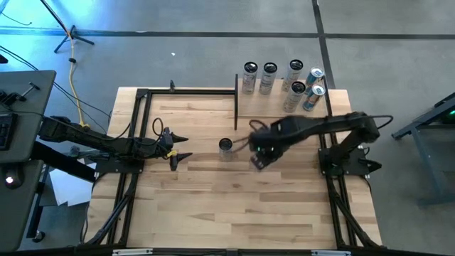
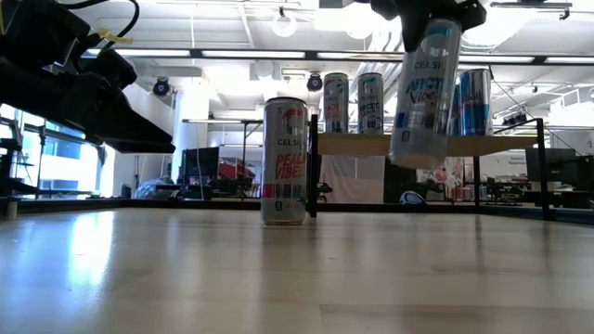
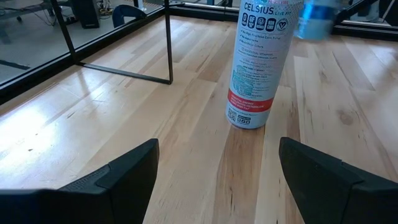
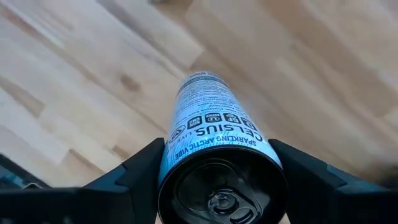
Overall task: Place canned beverage on shelf
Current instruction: Put the white blue soda can on the shelf aligned with the white blue soda can
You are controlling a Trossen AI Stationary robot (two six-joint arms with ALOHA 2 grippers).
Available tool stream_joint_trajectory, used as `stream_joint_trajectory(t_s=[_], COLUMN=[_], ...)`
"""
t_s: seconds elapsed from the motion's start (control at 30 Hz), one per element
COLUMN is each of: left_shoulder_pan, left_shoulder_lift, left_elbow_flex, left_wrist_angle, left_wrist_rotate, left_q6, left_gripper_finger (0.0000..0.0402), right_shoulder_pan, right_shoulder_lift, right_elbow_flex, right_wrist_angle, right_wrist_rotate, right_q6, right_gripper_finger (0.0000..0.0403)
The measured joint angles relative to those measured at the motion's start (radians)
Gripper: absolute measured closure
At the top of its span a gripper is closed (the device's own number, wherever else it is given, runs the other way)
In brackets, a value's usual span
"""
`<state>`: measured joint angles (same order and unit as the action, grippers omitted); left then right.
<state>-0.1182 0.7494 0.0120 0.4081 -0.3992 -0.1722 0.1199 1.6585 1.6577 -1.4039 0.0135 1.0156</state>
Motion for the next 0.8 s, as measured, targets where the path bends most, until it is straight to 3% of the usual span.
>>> stream_joint_trajectory(t_s=[0.33, 0.57, 0.8], left_shoulder_pan=[0.0, 0.0, 0.0], left_shoulder_lift=[0.0, 0.0, 0.0], left_elbow_flex=[0.0, 0.0, 0.0], left_wrist_angle=[0.0, 0.0, 0.0], left_wrist_rotate=[0.0, 0.0, 0.0], left_q6=[0.0, 0.0, 0.0], left_gripper_finger=[0.0096, 0.0096, 0.0096], right_shoulder_pan=[-0.175, -0.343, -0.487], right_shoulder_lift=[0.004, 0.006, 0.016], right_elbow_flex=[0.177, 0.271, 0.279], right_wrist_angle=[-0.172, -0.168, -0.168], right_wrist_rotate=[0.007, -0.013, -0.016], right_q6=[-0.24, -0.443, -0.606], right_gripper_finger=[0.0162, 0.0162, 0.0156])
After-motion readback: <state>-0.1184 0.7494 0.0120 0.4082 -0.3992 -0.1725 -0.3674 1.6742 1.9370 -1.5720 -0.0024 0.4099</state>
